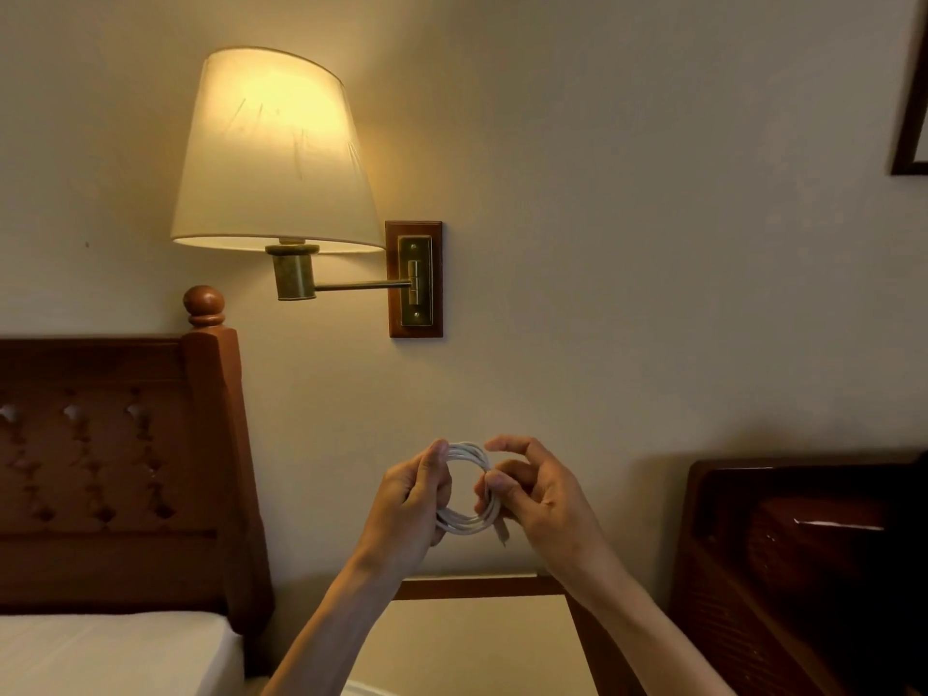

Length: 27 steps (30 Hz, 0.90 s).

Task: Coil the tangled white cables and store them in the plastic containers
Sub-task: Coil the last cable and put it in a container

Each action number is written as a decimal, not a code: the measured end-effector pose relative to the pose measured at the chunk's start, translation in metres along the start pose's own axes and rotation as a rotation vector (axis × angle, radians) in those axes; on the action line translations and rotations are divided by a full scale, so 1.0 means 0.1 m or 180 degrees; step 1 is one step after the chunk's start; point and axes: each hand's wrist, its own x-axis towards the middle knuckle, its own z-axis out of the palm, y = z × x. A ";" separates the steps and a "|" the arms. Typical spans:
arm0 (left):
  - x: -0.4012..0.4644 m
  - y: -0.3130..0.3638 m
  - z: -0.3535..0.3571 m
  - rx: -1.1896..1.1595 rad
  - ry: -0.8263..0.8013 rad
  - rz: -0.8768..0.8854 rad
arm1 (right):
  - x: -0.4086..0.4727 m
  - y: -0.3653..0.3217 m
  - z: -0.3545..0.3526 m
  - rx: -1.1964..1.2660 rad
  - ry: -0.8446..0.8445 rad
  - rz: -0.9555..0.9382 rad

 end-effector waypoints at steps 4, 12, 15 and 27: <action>0.00 0.00 -0.02 -0.0130 -0.0027 -0.0107 | -0.02 0.00 -0.04 -0.0120 -0.0375 0.0141; -0.07 -0.02 -0.20 -0.0197 -0.0214 -0.0321 | -0.06 -0.04 -0.27 -0.0562 -0.0875 0.0527; -0.08 0.00 -0.19 -0.0251 -0.0232 -0.0257 | -0.03 -0.04 -0.32 -0.0664 -0.0801 0.0632; -0.11 -0.08 -0.30 0.0408 -0.0689 -0.0100 | -0.05 -0.01 -0.03 -0.1198 0.0332 -0.0080</action>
